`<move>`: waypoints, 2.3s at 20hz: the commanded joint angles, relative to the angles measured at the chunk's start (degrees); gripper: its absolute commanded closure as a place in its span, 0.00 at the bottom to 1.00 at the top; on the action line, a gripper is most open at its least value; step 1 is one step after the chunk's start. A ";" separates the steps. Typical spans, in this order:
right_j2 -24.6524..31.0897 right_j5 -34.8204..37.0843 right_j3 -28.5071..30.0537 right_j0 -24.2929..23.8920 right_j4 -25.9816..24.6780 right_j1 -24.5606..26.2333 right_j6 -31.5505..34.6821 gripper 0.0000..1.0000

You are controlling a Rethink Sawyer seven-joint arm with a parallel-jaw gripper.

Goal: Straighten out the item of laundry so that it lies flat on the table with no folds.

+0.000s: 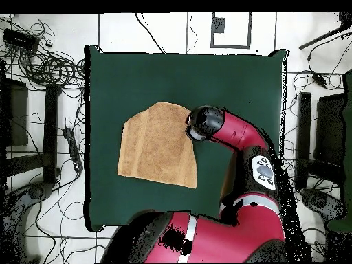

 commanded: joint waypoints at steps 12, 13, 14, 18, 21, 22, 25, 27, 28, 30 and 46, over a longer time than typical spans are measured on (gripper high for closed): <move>2.79 -1.90 1.06 2.30 4.09 4.01 13.50 0.00; 2.89 -1.47 0.76 2.22 4.17 4.38 13.40 0.00; 2.81 -1.49 0.68 2.39 4.22 4.56 13.61 0.00; 2.69 -1.29 -0.61 2.02 4.32 5.85 13.46 0.00; 2.91 -2.28 -0.32 1.78 4.42 6.33 13.26 0.00; 2.91 -2.58 0.02 1.83 4.45 6.30 13.34 0.00; 2.94 -2.88 0.10 1.79 4.43 6.27 13.18 0.00; 2.82 -2.83 -0.32 1.78 4.43 6.54 13.19 0.00; 2.84 -2.91 -0.34 1.79 4.47 6.58 13.24 0.00; 2.97 -2.99 -0.16 1.71 4.54 6.56 13.15 0.00; 3.49 -5.89 0.55 1.70 5.03 6.45 12.75 0.00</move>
